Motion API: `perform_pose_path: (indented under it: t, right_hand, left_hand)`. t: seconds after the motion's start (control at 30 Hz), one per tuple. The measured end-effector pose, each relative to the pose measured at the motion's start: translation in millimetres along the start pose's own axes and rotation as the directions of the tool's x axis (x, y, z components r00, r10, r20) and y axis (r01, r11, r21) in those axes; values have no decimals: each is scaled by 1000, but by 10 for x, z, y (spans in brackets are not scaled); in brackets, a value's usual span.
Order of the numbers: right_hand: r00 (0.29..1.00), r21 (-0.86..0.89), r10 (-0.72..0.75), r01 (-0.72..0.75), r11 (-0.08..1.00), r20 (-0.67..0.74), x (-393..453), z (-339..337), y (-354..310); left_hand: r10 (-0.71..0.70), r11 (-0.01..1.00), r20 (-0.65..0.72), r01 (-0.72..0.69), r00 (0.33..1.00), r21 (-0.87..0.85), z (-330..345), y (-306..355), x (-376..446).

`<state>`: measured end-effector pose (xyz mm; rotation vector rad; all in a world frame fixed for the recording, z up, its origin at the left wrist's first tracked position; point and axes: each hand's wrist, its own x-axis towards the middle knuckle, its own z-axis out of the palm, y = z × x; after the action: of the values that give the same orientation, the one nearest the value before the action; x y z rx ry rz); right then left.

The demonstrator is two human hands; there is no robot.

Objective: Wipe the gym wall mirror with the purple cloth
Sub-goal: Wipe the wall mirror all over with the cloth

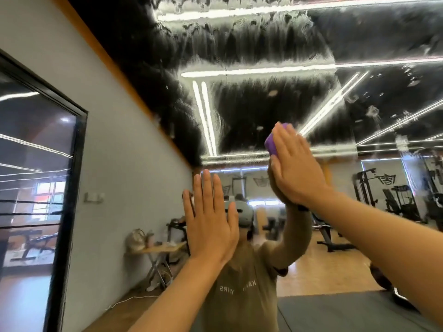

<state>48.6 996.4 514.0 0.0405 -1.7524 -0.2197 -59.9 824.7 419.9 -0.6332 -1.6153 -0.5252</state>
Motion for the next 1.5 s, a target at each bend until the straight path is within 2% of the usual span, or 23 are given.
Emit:
perform_pose_path:
  t: [0.07, 0.17, 0.27, 0.37, 0.4, 0.43, 0.5, 0.6, 0.67, 0.77, 0.83, 0.9, 1.0, 1.1, 1.17, 1.23, 1.33, 1.4, 1.5]
  right_hand:
    - [973, -30, -223, 225, 974, 51, -438, 82, -44]
    - [850, -125, -496, 520, 845, 177, -1091, 117, 7]
    - [758, -143, -598, 643, 752, 262, -1289, 61, 134]
    - [662, -127, -664, 735, 666, 347, -1133, 6, 290]
    - [649, -126, -675, 747, 653, 350, -1047, -4, 345]
    - [664, -117, -669, 733, 670, 334, -947, -16, 395]
    - [765, -85, -587, 625, 776, 263, -681, -68, 508]
    - [947, -101, -303, 314, 944, 109, -170, -216, 725]
    - [992, -94, -117, 120, 988, 35, 68, -275, 837]
    - [997, -29, 12, -14, 999, -72, 15, -205, 737]
    - [997, 22, 13, -12, 1000, -70, -326, -116, 583]
    - [997, 22, -78, 78, 997, -13, -829, -23, 438]
    - [963, -90, -262, 267, 959, 69, -1430, 42, 421]
    - [896, -136, -404, 431, 892, 186, -1599, -4, 546]
    - [866, -152, -434, 478, 865, 248, -1517, -53, 621]
    - [905, -136, -364, 398, 907, 218, -1296, -97, 674]
    - [988, -56, -113, 119, 991, 108, -783, -227, 811]
    - [997, -65, -7, 13, 998, 83, -469, -305, 918]
    - [998, -74, 55, -52, 996, 42, -233, -344, 989]
  left_hand:
    - [19, 1000, -25, -18, 1000, 16, 6, -9, -2]
    - [16, 1000, -29, -15, 999, 27, -19, 9, -1]
    - [-10, 1000, -26, 11, 1000, 28, -34, 58, -11]
    - [-44, 999, -15, 44, 999, 18, -20, 109, -14]
    - [-51, 999, -14, 52, 999, 14, -17, 123, -10]
    - [-55, 998, -17, 55, 998, 12, -11, 130, -8]
    - [-60, 998, -14, 60, 998, 5, 5, 137, -5]
    - [-68, 997, -36, 69, 997, 27, 34, 153, -3]
    - [-73, 996, -46, 76, 996, 56, 44, 169, 4]
    - [-76, 994, -32, 78, 997, 76, 45, 176, 18]
    - [-80, 993, -21, 81, 997, 81, 34, 175, 15]
    - [-82, 993, -16, 83, 997, 81, 10, 186, 13]
    - [-85, 994, -17, 86, 996, 68, -18, 213, 13]
    - [-90, 993, -5, 90, 996, 73, -30, 243, 4]
    - [-87, 993, 4, 87, 996, 78, -34, 239, 4]
    - [-85, 993, 15, 84, 996, 83, -46, 223, 11]
    - [-80, 994, 39, 77, 996, 79, -42, 252, -17]
    - [-63, 995, 42, 60, 997, 77, -24, 285, -61]
    - [-45, 996, 20, 44, 999, 83, 35, 307, -133]
